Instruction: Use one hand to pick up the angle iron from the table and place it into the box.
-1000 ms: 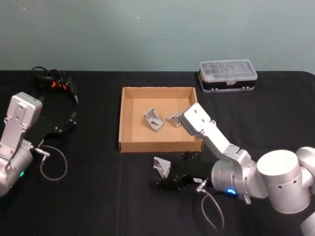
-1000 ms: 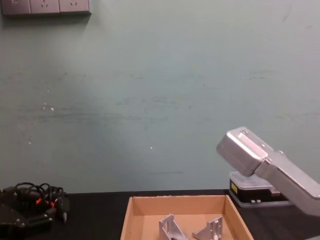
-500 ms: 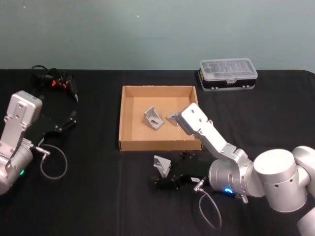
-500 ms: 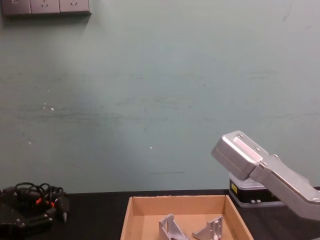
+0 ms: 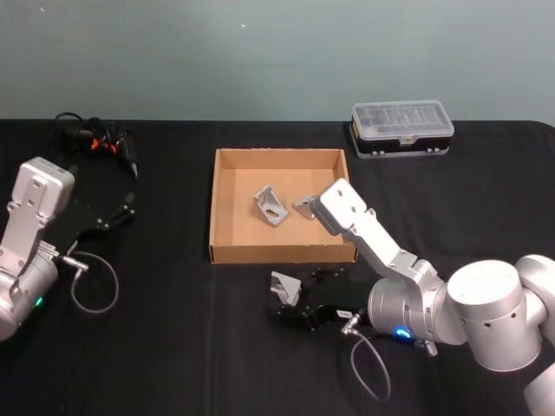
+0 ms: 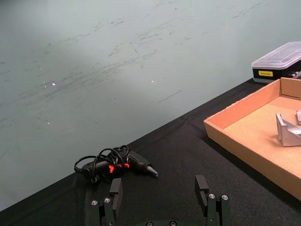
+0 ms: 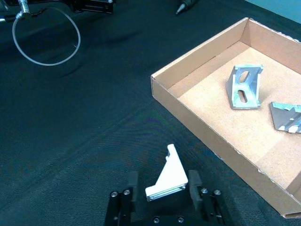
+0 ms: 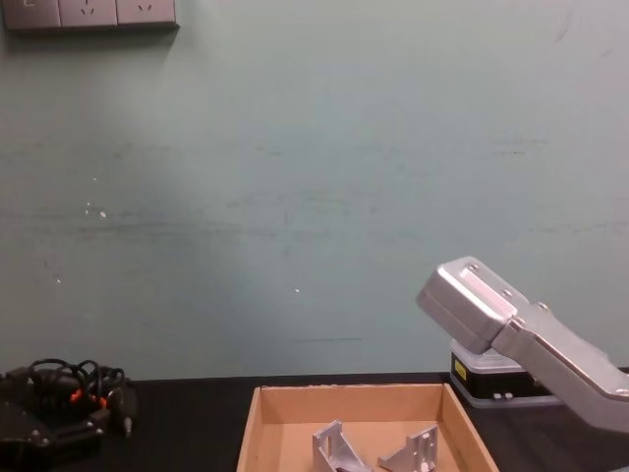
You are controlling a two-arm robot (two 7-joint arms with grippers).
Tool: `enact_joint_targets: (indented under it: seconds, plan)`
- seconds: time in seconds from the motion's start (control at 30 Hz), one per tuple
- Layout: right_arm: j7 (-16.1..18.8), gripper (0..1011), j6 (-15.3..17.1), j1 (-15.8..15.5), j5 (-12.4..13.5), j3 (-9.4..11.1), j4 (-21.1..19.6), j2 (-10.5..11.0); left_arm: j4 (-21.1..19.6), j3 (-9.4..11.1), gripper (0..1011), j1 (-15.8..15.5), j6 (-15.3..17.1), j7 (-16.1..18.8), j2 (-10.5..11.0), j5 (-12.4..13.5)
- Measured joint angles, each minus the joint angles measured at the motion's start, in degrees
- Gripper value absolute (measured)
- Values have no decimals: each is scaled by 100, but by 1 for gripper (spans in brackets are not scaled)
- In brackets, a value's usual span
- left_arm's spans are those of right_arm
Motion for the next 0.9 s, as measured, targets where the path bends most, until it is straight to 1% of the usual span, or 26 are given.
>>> enact_joint_targets:
  seconds: [0.07, 0.1, 0.17, 0.23, 0.63, 0.9]
  plan:
    - [0, 635, 0, 0, 0, 0, -1, 0, 0, 0, 1011, 0, 0, 0, 0, 0]
    - [0, 625, 0, 0, 0, 0, -2, 0, 0, 0, 1011, 0, 0, 0, 0, 0]
    - [0, 541, 0, 0, 0, 1, -3, 0, 0, 0, 1011, 0, 0, 0, 0, 0]
    - [0, 517, 0, 0, 0, 1, -4, 0, 0, 0, 1011, 0, 0, 0, 0, 0]
    - [-1, 510, -26, -11, -2, -3, -18, 11, 0, 0, 1011, 0, 0, 0, 0, 0]
    - [-47, 510, -142, -91, 12, 31, -210, 60, 0, 0, 1011, 0, 0, 0, 0, 0]
